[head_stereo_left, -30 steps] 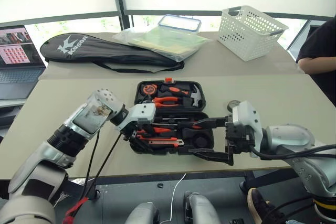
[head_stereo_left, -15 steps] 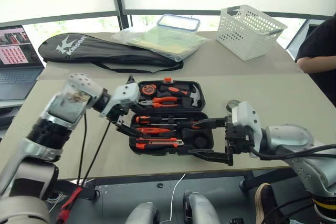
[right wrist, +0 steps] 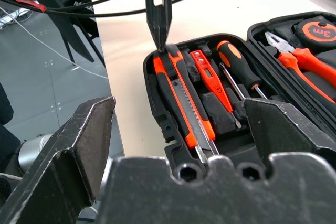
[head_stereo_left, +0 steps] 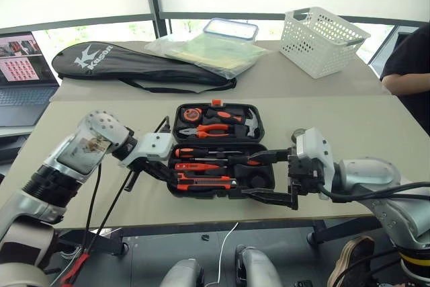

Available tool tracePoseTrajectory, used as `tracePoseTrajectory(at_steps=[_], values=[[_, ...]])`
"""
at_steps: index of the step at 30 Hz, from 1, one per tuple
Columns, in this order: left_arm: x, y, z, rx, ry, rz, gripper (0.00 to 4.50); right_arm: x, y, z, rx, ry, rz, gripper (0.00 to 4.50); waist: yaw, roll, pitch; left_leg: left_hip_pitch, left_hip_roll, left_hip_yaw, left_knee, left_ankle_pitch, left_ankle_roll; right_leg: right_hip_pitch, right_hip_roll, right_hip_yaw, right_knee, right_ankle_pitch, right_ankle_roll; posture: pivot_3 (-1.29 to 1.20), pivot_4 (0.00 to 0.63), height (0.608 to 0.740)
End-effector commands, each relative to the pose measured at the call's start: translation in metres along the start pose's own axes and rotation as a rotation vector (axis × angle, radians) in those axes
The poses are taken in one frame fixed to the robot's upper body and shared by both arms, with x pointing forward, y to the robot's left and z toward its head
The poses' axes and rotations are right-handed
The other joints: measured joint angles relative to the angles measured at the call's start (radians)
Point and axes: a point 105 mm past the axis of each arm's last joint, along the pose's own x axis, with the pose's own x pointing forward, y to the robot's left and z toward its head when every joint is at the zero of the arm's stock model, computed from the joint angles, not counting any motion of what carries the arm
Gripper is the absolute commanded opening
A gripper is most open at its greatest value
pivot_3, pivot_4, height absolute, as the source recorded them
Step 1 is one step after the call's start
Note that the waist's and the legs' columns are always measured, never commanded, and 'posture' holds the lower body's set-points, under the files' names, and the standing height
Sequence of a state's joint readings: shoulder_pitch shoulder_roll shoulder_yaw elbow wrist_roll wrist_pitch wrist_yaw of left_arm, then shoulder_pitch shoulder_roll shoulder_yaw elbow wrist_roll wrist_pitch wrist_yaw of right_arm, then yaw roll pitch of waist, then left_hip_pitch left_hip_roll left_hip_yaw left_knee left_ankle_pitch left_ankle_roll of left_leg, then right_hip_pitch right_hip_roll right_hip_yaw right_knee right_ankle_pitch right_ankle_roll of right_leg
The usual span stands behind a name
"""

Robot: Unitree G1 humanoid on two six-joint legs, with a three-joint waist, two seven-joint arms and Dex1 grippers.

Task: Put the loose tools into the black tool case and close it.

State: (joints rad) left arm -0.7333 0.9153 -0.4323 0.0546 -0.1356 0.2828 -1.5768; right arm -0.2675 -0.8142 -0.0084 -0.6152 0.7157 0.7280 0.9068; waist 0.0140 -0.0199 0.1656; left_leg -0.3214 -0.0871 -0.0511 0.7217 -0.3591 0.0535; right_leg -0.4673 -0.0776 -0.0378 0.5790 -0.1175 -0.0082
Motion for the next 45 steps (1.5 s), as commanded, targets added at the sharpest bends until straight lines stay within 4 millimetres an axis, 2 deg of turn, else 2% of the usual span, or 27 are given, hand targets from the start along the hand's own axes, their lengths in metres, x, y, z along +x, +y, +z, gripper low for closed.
tracePoseTrajectory(at_steps=[1, 10, 13, 20, 24, 28, 31, 36, 40, 41, 43, 45], values=[[0.000, 0.006, -0.004, -0.002, 0.024, 0.033, 0.01, -0.002, 0.000, 0.009, -0.035, -0.023, -0.010, 4.50, 0.003, 0.000, 0.000, 0.001, 0.000, 0.000, 0.000, -0.001, 0.001, 0.001, 0.000, 0.000, 0.000, 0.000, 0.000, 0.00, 0.150, 0.740], [-0.020, 0.018, 0.010, -0.020, -0.041, 0.063, 0.01, -0.002, 0.000, 0.009, -0.031, -0.025, -0.016, 4.50, -0.001, 0.000, 0.000, 0.001, 0.000, -0.001, 0.001, -0.001, 0.002, 0.002, 0.001, -0.001, 0.000, 0.000, 0.002, 0.00, 0.150, 0.740], [-0.013, 0.015, 0.003, -0.001, -0.001, 0.039, 0.01, -0.002, 0.000, 0.010, -0.030, -0.028, -0.016, 4.50, -0.002, 0.000, 0.000, 0.000, 0.000, -0.001, 0.003, -0.001, 0.002, 0.002, 0.001, -0.001, 0.000, 0.000, 0.002, 0.00, 0.150, 0.740], [0.010, -0.007, -0.015, 0.006, 0.057, -0.046, 0.01, -0.002, 0.000, 0.010, -0.027, -0.028, -0.019, 4.50, -0.004, 0.000, 0.000, 0.000, 0.000, 0.000, 0.002, -0.001, 0.002, 0.000, 0.000, -0.001, -0.001, 0.000, 0.002, 0.00, 0.150, 0.740], [0.016, -0.004, -0.029, 0.019, 0.111, -0.023, 0.01, -0.002, -0.001, 0.010, -0.024, -0.028, -0.019, 4.50, -0.005, 0.001, -0.001, 0.002, 0.000, 0.000, 0.002, -0.001, 0.002, 0.002, 0.000, 0.000, -0.001, 0.000, 0.002, 0.00, 0.150, 0.740], [0.020, -0.004, -0.031, 0.025, 0.115, -0.026, 0.01, -0.001, -0.003, 0.011, -0.027, -0.032, -0.020, 4.50, -0.004, 0.003, -0.002, 0.009, 0.001, 0.000, -0.001, -0.003, 0.004, 0.009, 0.000, 0.001, -0.001, 0.000, 0.003, 0.00, 0.150, 0.740], [0.015, -0.002, -0.032, 0.027, 0.121, -0.013, 0.01, -0.001, -0.003, 0.011, -0.028, -0.031, -0.019, 4.50, -0.005, 0.004, -0.003, 0.011, 0.001, 0.000, -0.001, -0.003, 0.005, 0.010, 0.000, 0.002, -0.001, -0.004, 0.008, 0.00, 0.150, 0.740], [-0.008, 0.008, -0.018, -0.006, 0.056, 0.031, 0.01, -0.002, -0.002, 0.009, -0.028, -0.024, -0.015, 4.50, -0.007, 0.005, -0.004, 0.011, 0.001, 0.000, -0.002, -0.002, 0.004, 0.009, 0.001, 0.002, 0.000, -0.001, 0.003, 0.00, 0.150, 0.740], [-0.026, 0.015, 0.012, -0.042, -0.067, 0.058, 0.01, -0.002, -0.001, 0.008, -0.029, -0.020, -0.010, 4.50, -0.008, 0.004, -0.003, 0.006, 0.001, 0.000, -0.001, -0.002, 0.004, 0.005, 0.001, 0.001, -0.001, 0.000, 0.003, 0.00, 0.150, 0.740], [-0.028, 0.015, 0.019, -0.040, -0.092, 0.053, 0.41, -0.002, -0.001, 0.008, -0.030, -0.018, -0.008, 4.50, -0.007, 0.003, -0.003, 0.002, 0.001, 0.000, 0.001, -0.002, 0.004, 0.002, 0.001, 0.000, 0.000, 0.000, 0.003, 0.00, 0.150, 0.740], [-0.027, 0.012, 0.029, -0.052, -0.123, 0.029, 0.72, -0.003, -0.001, 0.007, -0.031, -0.017, -0.007, 4.50, -0.004, 0.003, -0.003, -0.002, 0.000, 0.000, 0.005, -0.002, 0.004, -0.002, 0.001, -0.001, 0.001, 0.000, 0.003, 0.00, 0.150, 0.740], [-0.022, 0.005, 0.031, -0.051, -0.114, -0.004, 1.37, -0.002, 0.000, 0.007, -0.032, -0.015, -0.006, 4.50, -0.004, 0.004, -0.003, -0.005, -0.001, 0.000, 0.005, -0.002, 0.004, -0.004, 0.000, -0.001, 0.001, 0.000, 0.004, 0.00, 0.150, 0.740]])
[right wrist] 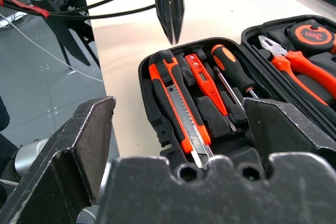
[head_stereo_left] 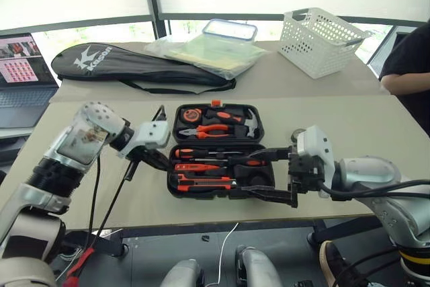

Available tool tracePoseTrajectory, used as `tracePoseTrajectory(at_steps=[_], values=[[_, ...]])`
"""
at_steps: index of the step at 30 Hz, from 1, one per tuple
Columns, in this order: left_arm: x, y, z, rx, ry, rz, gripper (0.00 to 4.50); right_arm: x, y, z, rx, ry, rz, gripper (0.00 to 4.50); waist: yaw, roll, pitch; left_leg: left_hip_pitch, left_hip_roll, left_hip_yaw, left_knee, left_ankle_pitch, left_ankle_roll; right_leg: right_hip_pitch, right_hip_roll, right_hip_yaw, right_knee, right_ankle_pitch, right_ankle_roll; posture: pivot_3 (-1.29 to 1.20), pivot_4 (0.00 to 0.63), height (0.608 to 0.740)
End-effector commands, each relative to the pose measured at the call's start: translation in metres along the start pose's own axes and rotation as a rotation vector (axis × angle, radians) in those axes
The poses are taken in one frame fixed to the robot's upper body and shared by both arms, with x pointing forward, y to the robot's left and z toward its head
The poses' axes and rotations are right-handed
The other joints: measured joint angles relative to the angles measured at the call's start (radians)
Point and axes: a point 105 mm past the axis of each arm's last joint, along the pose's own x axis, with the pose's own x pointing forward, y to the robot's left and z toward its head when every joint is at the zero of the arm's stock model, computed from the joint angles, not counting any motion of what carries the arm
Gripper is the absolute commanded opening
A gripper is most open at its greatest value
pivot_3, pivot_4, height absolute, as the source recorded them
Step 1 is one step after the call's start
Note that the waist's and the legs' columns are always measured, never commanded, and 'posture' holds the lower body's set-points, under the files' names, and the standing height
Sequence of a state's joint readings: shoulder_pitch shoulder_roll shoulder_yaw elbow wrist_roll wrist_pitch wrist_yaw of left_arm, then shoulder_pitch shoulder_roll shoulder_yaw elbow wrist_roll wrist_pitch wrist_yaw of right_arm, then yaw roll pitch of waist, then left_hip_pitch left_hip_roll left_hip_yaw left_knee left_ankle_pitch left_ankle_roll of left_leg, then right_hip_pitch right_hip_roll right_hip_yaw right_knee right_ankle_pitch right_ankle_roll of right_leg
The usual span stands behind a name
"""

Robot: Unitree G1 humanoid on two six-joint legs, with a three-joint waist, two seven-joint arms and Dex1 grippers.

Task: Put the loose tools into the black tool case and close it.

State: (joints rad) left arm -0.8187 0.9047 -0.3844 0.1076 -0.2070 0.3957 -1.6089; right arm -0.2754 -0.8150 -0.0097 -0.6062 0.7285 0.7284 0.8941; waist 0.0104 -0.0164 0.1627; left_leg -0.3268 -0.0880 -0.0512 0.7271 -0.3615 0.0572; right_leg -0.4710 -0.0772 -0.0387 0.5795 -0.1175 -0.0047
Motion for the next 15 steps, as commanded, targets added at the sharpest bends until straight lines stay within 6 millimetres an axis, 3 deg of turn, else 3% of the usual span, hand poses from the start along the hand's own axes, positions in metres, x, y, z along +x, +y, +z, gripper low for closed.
tracePoseTrajectory(at_steps=[1, 6, 12, 15], values=[[0.005, -0.013, 0.013, 0.042, -0.005, -0.057, 1.84, -0.002, 0.002, 0.006, -0.038, -0.006, 0.003, 4.50, -0.001, 0.000, 0.000, -0.001, 0.000, 0.000, 0.000, 0.000, 0.000, -0.001, 0.000, 0.000, 0.000, 0.001, 0.001, 0.00, 0.150, 0.740], [0.023, -0.009, 0.008, 0.071, 0.026, -0.017, 3.57, -0.003, 0.004, 0.005, -0.036, -0.003, 0.002, 4.50, 0.001, 0.000, 0.000, -0.002, 0.000, 0.000, 0.000, 0.000, 0.000, -0.001, 0.000, 0.000, -0.001, 0.001, 0.001, 0.00, 0.150, 0.740], [0.042, -0.005, 0.007, 0.092, 0.043, -0.015, 3.57, -0.003, 0.004, 0.004, -0.033, 0.000, -0.005, 4.50, 0.002, 0.000, 0.000, -0.003, 0.000, 0.000, 0.002, 0.000, 0.000, -0.001, 0.000, 0.002, -0.001, 0.001, 0.001, 0.00, 0.150, 0.740], [0.038, -0.003, 0.010, 0.094, 0.025, -0.022, 2.87, -0.003, 0.006, 0.003, -0.031, 0.001, -0.008, 4.50, -0.001, 0.000, 0.000, -0.002, 0.000, 0.000, 0.002, 0.000, 0.000, -0.001, 0.000, 0.002, 0.000, 0.001, 0.001, 0.00, 0.150, 0.740]])
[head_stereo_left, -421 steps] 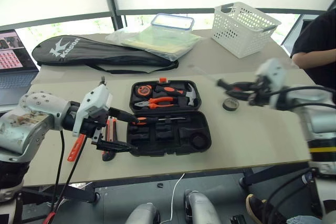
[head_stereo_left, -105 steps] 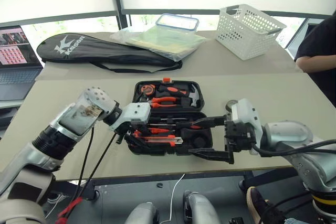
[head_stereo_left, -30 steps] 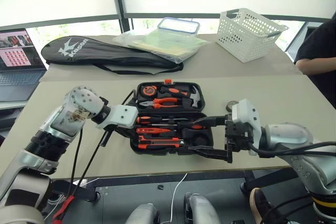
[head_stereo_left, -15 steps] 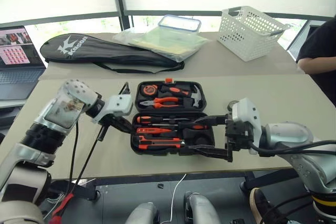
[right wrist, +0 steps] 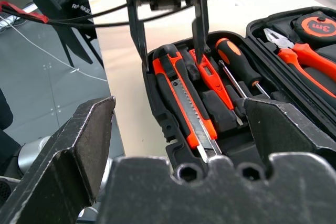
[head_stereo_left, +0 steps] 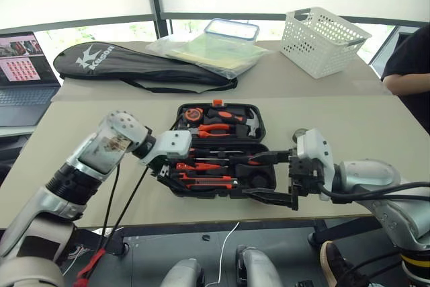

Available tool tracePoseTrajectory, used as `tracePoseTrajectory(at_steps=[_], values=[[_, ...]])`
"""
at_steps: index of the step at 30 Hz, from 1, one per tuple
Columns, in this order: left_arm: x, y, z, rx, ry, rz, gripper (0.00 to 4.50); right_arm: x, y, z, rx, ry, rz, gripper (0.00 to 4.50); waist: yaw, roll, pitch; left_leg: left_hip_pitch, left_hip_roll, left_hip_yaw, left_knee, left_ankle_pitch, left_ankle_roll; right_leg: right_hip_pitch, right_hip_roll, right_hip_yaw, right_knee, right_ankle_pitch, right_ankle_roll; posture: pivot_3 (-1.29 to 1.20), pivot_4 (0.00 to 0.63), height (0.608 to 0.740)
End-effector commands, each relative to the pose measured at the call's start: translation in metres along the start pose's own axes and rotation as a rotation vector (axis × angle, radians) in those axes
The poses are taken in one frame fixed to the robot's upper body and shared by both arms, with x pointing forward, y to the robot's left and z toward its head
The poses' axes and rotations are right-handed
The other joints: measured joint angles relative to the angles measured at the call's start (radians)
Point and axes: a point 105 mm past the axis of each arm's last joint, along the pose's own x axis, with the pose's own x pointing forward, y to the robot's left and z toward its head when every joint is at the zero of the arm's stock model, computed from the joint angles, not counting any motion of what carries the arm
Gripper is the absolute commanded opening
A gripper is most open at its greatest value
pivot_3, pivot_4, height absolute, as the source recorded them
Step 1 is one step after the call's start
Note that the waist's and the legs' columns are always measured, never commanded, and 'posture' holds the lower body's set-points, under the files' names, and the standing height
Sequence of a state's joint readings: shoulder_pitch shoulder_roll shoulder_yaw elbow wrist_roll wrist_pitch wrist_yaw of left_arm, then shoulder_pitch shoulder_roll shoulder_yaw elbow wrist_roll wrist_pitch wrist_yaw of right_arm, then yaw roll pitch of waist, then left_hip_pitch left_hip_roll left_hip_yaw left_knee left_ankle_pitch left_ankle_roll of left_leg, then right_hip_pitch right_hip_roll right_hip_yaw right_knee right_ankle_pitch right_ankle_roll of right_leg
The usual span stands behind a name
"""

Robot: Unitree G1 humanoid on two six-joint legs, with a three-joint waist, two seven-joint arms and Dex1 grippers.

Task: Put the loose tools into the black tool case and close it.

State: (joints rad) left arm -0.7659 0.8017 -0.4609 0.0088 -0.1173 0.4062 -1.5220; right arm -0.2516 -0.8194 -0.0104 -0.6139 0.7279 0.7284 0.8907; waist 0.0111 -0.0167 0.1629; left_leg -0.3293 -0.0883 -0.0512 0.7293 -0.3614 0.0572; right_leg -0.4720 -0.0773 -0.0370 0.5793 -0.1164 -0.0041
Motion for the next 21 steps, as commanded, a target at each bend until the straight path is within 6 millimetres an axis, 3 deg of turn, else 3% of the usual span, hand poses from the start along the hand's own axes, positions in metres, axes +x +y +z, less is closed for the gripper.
tracePoseTrajectory(at_steps=[1, 6, 8, 14, 21], values=[[-0.012, 0.004, 0.006, 0.019, -0.021, 0.015, 2.49, -0.003, 0.004, 0.007, -0.044, -0.008, -0.008, 4.50, -0.002, 0.000, 0.000, 0.000, 0.000, 0.000, 0.000, 0.000, 0.000, 0.000, 0.000, 0.000, 0.000, 0.000, 0.000, 0.00, 0.150, 0.740], [-0.030, 0.007, 0.004, -0.011, -0.028, 0.034, 0.62, -0.005, 0.003, 0.005, -0.040, -0.001, -0.015, 4.50, 0.000, 0.000, 0.000, 0.000, 0.000, 0.000, 0.000, 0.000, 0.000, 0.000, 0.000, -0.001, 0.000, 0.000, 0.000, 0.00, 0.150, 0.740], [-0.036, 0.004, -0.003, -0.017, -0.001, 0.032, 0.07, -0.005, 0.003, 0.005, -0.040, 0.001, -0.015, 4.50, -0.001, 0.000, 0.000, 0.000, 0.000, 0.000, 0.000, 0.000, 0.000, 0.000, 0.000, -0.001, 0.000, 0.000, 0.000, 0.00, 0.150, 0.740], [-0.031, -0.014, -0.028, 0.012, 0.128, -0.036, 0.07, -0.005, 0.004, 0.004, -0.042, 0.011, -0.006, 4.50, 0.000, 0.000, 0.000, 0.000, 0.000, 0.000, 0.000, 0.000, 0.000, 0.000, 0.000, -0.001, 0.000, 0.000, 0.000, 0.00, 0.150, 0.740], [-0.002, -0.003, -0.049, 0.046, 0.194, 0.019, 0.07, -0.004, 0.004, 0.005, -0.047, 0.011, -0.001, 4.50, 0.021, 0.001, -0.001, 0.003, 0.000, 0.000, 0.000, 0.000, 0.000, 0.004, -0.001, -0.001, -0.001, 0.001, 0.000, 0.00, 0.150, 0.740]])
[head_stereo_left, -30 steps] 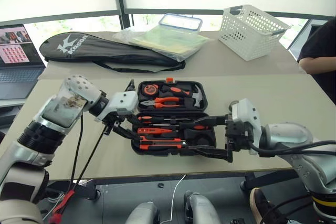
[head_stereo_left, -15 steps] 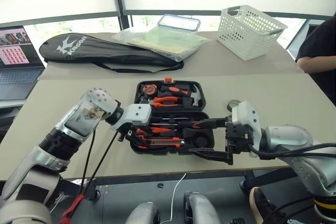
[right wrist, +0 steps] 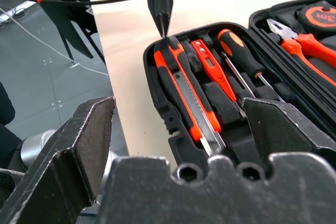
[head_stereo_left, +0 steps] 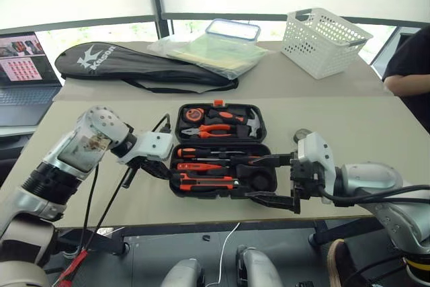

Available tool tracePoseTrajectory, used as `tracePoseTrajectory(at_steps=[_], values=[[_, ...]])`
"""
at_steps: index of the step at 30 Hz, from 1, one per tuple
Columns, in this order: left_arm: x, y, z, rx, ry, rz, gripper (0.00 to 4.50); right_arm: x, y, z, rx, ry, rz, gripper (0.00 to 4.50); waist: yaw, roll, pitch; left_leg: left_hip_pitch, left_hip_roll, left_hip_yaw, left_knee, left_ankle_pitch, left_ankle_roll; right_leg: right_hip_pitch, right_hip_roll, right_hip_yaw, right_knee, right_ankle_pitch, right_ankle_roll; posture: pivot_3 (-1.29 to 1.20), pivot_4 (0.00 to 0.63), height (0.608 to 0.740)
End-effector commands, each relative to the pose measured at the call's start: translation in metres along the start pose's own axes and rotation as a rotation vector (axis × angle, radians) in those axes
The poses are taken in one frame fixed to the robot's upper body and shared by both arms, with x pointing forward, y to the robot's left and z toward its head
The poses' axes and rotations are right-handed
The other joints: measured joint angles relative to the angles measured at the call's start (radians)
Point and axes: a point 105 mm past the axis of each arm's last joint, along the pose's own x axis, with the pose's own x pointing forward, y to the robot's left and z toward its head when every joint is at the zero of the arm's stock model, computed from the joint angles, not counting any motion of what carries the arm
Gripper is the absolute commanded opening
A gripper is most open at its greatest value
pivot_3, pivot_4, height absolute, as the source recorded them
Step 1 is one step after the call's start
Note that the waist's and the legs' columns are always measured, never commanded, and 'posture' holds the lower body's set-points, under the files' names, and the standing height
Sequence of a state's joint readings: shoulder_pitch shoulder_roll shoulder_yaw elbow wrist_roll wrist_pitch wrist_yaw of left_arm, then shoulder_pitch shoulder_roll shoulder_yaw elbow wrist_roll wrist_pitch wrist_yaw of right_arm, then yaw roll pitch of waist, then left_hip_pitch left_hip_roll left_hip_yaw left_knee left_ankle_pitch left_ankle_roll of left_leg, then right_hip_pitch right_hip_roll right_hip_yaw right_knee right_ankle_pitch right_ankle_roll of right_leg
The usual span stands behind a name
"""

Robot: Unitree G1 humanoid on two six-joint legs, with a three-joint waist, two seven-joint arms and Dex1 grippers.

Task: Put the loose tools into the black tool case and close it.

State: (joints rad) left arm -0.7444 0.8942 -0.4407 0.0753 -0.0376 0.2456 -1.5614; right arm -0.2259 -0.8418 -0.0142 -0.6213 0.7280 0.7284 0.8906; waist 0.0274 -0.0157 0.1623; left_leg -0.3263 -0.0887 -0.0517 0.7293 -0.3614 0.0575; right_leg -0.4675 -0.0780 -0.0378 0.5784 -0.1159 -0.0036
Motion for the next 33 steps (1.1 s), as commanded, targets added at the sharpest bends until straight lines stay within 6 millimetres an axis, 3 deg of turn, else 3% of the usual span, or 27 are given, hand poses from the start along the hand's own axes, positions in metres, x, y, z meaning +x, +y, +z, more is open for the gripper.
tracePoseTrajectory(at_steps=[1, 6, 11, 15, 18, 22, 27, 30, 33], values=[[0.027, -0.003, -0.017, 0.007, 0.059, -0.016, 0.07, -0.002, 0.002, 0.011, -0.057, -0.015, 0.002, 4.50, 0.007, 0.000, 0.000, 0.004, 0.000, 0.000, 0.000, 0.000, 0.001, 0.003, 0.000, 0.000, 0.000, 0.000, 0.000, 0.00, 0.150, 0.740], [0.029, -0.007, -0.018, -0.001, 0.044, -0.032, 0.07, -0.003, 0.003, 0.010, -0.053, -0.013, 0.002, 4.50, 0.009, 0.004, -0.003, 0.011, 0.001, 0.000, 0.000, -0.003, 0.005, 0.010, -0.001, 0.001, -0.001, -0.005, 0.008, 0.00, 0.150, 0.740], [0.005, 0.005, -0.011, 0.011, 0.031, 0.014, 0.07, -0.003, 0.004, 0.010, -0.050, -0.010, 0.005, 4.50, 0.008, 0.006, -0.004, 0.011, 0.001, 0.000, 0.000, -0.002, 0.003, 0.010, 0.000, 0.001, 0.000, -0.002, 0.003, 0.00, 0.150, 0.740], [-0.022, 0.013, 0.013, -0.001, -0.062, 0.024, 0.07, -0.003, 0.003, 0.009, -0.051, -0.008, 0.006, 4.50, 0.000, 0.004, -0.003, 0.008, 0.001, 0.000, 0.000, -0.002, 0.003, 0.007, 0.001, 0.001, 0.000, -0.002, 0.003, 0.00, 0.150, 0.740], [-0.027, 0.011, 0.032, -0.009, -0.137, -0.008, 0.07, -0.003, 0.003, 0.009, -0.052, -0.007, 0.007, 4.50, -0.013, 0.002, -0.002, 0.005, 0.001, 0.000, 0.000, -0.002, 0.003, 0.004, 0.001, 0.001, 0.000, -0.001, 0.002, 0.00, 0.150, 0.740], [-0.007, 0.000, 0.032, 0.012, -0.113, -0.075, 0.07, -0.001, 0.003, 0.009, -0.051, -0.010, 0.007, 4.50, -0.016, 0.002, -0.002, 0.004, 0.001, 0.000, 0.000, -0.002, 0.003, 0.003, 0.000, 0.000, 0.000, -0.002, 0.003, 0.00, 0.150, 0.740], [0.023, -0.009, 0.003, 0.048, 0.034, -0.117, 0.07, -0.001, 0.003, 0.009, -0.048, -0.009, 0.004, 4.50, -0.015, 0.002, -0.002, 0.003, 0.000, 0.000, -0.001, -0.002, 0.003, 0.003, 0.001, 0.000, -0.001, -0.002, 0.003, 0.00, 0.150, 0.740], [0.037, -0.007, -0.007, 0.066, 0.069, -0.100, 0.07, -0.002, 0.003, 0.009, -0.045, -0.009, -0.003, 4.50, -0.014, 0.003, -0.002, 0.005, 0.001, 0.000, -0.001, -0.002, 0.003, 0.004, -0.001, 0.001, -0.002, -0.002, 0.003, 0.00, 0.150, 0.740], [0.042, -0.001, -0.004, 0.065, 0.048, -0.072, 0.07, -0.002, 0.003, 0.009, -0.042, -0.009, -0.006, 4.50, -0.006, 0.005, -0.004, 0.010, 0.001, 0.000, -0.001, -0.003, 0.005, 0.010, -0.003, 0.001, -0.002, -0.003, 0.004, 0.00, 0.150, 0.740]])
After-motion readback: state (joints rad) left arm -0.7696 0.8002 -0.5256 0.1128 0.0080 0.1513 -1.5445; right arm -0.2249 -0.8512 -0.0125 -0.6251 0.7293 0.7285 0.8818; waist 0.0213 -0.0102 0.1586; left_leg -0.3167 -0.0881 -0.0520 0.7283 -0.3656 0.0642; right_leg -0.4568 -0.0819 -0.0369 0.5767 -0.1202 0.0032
